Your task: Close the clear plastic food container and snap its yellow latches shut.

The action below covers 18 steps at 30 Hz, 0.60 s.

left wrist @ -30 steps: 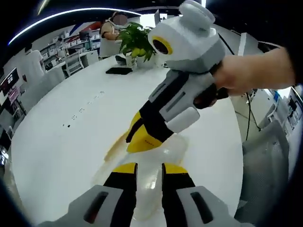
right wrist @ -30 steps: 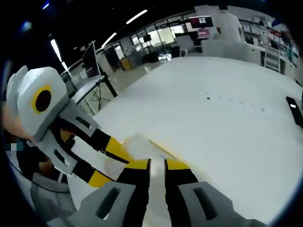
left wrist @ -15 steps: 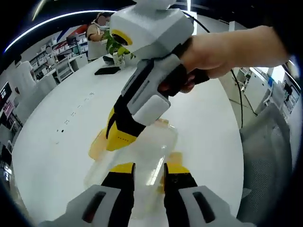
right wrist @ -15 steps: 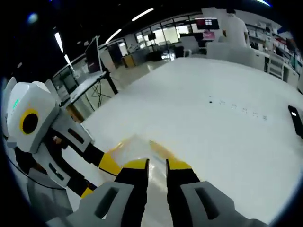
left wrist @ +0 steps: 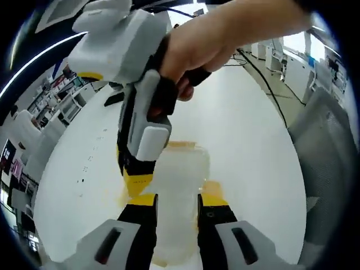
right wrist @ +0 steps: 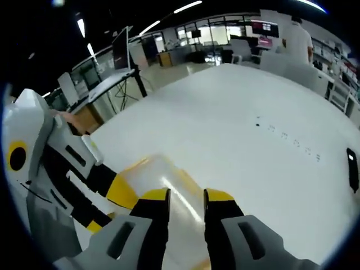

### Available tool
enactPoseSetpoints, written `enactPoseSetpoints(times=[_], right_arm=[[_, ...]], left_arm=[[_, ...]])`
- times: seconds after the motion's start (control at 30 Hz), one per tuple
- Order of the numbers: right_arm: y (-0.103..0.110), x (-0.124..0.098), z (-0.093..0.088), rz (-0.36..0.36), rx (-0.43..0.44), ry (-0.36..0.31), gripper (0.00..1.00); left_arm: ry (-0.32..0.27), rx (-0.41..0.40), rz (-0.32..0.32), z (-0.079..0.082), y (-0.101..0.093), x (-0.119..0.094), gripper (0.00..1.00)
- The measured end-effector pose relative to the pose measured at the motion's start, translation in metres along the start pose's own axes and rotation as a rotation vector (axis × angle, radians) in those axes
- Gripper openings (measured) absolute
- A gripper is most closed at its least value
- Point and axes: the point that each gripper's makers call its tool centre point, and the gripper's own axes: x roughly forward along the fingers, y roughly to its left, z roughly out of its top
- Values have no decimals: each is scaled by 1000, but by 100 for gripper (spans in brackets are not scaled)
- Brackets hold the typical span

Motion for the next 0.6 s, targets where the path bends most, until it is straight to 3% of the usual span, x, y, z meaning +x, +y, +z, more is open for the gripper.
enactPoseSetpoints(times=[0.17, 0.23, 0.33, 0.43, 0.6], right_arm=[[3, 2, -2, 19, -62, 35, 22], [4, 2, -2, 29, -74, 39, 24], [2, 3, -2, 32, -87, 51, 24], [3, 3, -2, 43, -94, 57, 25], [2, 4, -3, 62, -126, 75, 25]], left_arm=[[3, 117, 25, 5, -2, -1, 22], [1, 114, 21, 5, -4, -1, 22], [6, 95, -9, 3, -11, 0, 33], [40, 151, -14, -7, -15, 2, 31], [36, 110, -13, -9, -13, 3, 28]])
